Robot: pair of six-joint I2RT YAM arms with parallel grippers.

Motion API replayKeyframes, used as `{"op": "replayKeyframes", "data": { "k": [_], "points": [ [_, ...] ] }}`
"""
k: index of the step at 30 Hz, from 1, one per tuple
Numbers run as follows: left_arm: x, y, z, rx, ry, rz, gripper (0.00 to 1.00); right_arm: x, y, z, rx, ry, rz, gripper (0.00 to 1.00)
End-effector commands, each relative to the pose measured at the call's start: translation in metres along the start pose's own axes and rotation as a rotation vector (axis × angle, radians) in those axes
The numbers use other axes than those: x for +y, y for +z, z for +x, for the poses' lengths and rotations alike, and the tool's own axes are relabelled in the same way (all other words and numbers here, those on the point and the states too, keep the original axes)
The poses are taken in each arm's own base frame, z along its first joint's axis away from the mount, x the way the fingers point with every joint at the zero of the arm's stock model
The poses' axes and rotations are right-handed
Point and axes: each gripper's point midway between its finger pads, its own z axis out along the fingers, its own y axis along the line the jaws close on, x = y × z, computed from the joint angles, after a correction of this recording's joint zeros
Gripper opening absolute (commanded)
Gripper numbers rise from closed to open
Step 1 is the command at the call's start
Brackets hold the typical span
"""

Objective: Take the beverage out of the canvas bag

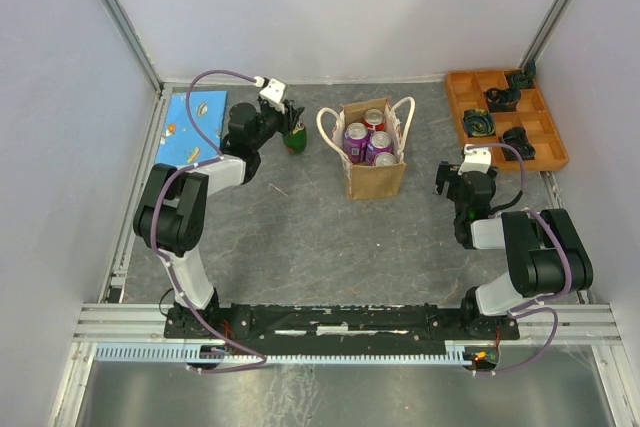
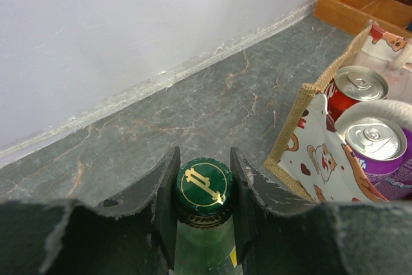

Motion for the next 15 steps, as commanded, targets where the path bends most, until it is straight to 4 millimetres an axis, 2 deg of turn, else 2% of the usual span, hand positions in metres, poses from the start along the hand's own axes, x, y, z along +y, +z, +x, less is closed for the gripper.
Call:
{"op": "replayKeyframes", "data": {
  "k": [1,6,10,11,12,15],
  "points": [
    [0.009,0.005,-0.07,-0.236,0.073,-0.034,0.03,0.002,0.005,-0.022,-0.06,0.01,-0.006,0.99],
    [0.009,0.007,-0.057,-0.206,0.064,-0.033,0.04,0.002,0.005,-0.022,-0.059,0.011,-0.006,0.99],
    [0.01,0.008,-0.045,-0.17,0.039,-0.043,0.14,0.002,0.005,-0.021,-0.058,0.01,-0.007,0.99],
    [0.011,0.009,-0.042,-0.156,0.027,-0.047,0.19,0.002,0.005,-0.022,-0.059,0.01,-0.007,0.99],
    [0.012,0.009,-0.039,-0.139,0.017,-0.052,0.35,0.002,0.005,-0.022,-0.06,0.01,-0.007,0.99],
    [0.012,0.011,-0.032,-0.102,-0.003,-0.055,0.69,0.002,0.005,-0.022,-0.06,0.01,-0.006,0.99]
  ]
}}
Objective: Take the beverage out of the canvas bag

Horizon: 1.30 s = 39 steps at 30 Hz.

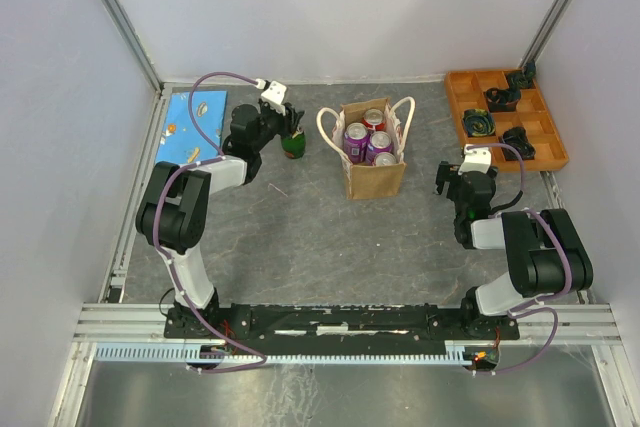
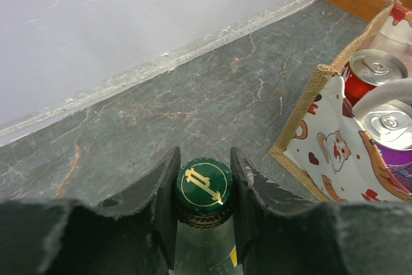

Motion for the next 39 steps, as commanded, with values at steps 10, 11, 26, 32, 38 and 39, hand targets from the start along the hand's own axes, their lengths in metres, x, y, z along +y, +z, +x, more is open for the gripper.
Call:
{"op": "replayKeyframes", "data": {
  "k": [10,11,26,32,38,39],
  "points": [
    [0.01,0.0,-0.088,-0.193,0.037,-0.04,1.0,0.002,0.005,-0.022,-0.059,0.01,-0.006,0.99],
    [0.009,0.0,-0.101,-0.204,0.046,-0.036,1.0,0.002,0.005,-0.022,-0.06,0.01,-0.006,0.99],
    [-0.115,0.005,-0.211,-0.038,0.181,0.549,0.88,0.002,0.005,-0.022,-0.06,0.01,-0.007,0.99],
    [-0.135,0.022,-0.16,0.121,0.166,0.586,0.85,0.002,0.005,-0.022,-0.059,0.011,-0.006,0.99],
    [-0.142,0.043,-0.097,0.303,0.198,0.541,0.82,0.002,0.005,-0.022,-0.059,0.01,-0.006,0.99],
    [-0.143,0.045,-0.09,0.316,0.194,0.54,0.82,0.002,0.005,-0.021,-0.058,0.01,-0.006,0.99]
  ]
}}
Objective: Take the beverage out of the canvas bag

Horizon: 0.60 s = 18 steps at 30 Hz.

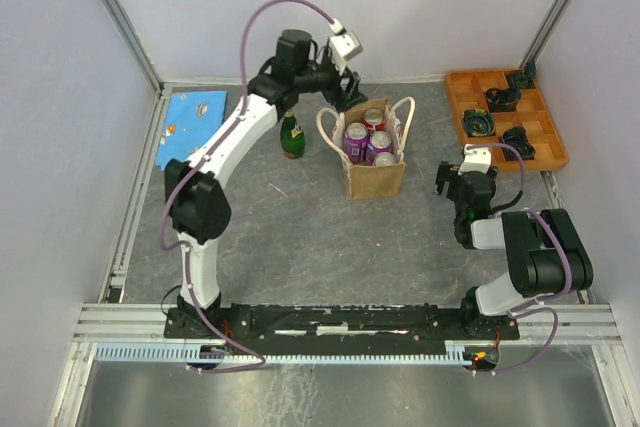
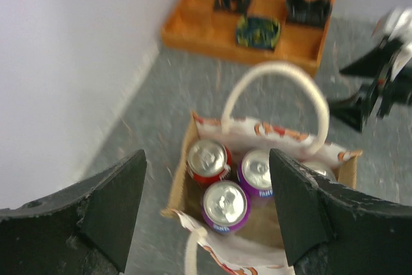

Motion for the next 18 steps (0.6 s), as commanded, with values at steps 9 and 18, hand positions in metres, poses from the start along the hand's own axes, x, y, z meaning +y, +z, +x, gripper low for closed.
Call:
{"op": "replayKeyframes", "data": {
  "k": [9,18],
  "points": [
    [-0.017,0.034,0.057,0.183,0.021,0.023,0.84,0.002,0.005,-0.022,-0.059,0.012,-0.007,0.99],
    [-0.02,0.047,0.087,0.284,0.014,-0.027,0.85,0.002,0.005,-0.022,-0.059,0.011,-0.007,0.99]
  ]
}}
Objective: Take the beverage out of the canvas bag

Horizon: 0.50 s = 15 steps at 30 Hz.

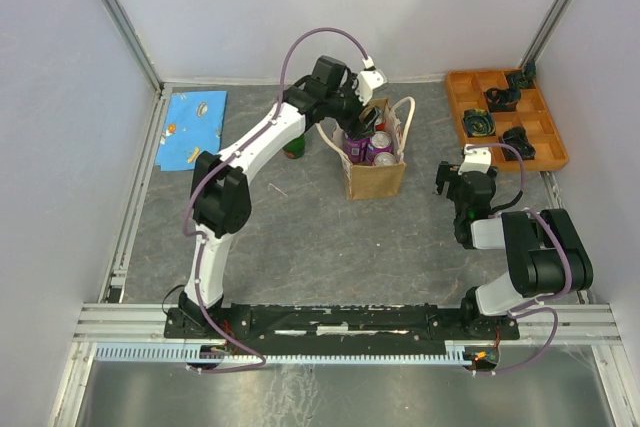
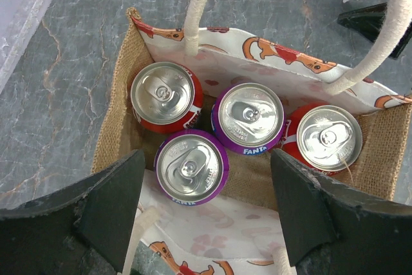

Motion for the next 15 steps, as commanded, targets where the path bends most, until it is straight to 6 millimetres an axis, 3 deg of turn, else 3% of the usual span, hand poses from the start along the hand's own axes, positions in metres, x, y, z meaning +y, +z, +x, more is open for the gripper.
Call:
{"op": "replayKeyframes", "data": {
  "k": [1,7,15],
  "points": [
    [0.015,0.008,0.004,0.038,0.02,-0.073,0.85,0.002,0.005,-0.022,-0.06,0.012,-0.005,0.99],
    [0.027,0.012,0.014,0.084,-0.019,-0.14,0.85,0.002,0.005,-0.022,-0.059,0.012,-0.006,0.99],
    [0.025,0.014,0.027,0.134,0.016,-0.119,0.85,0.002,0.005,-0.022,-0.06,0.011,-0.007,0.99]
  ]
}}
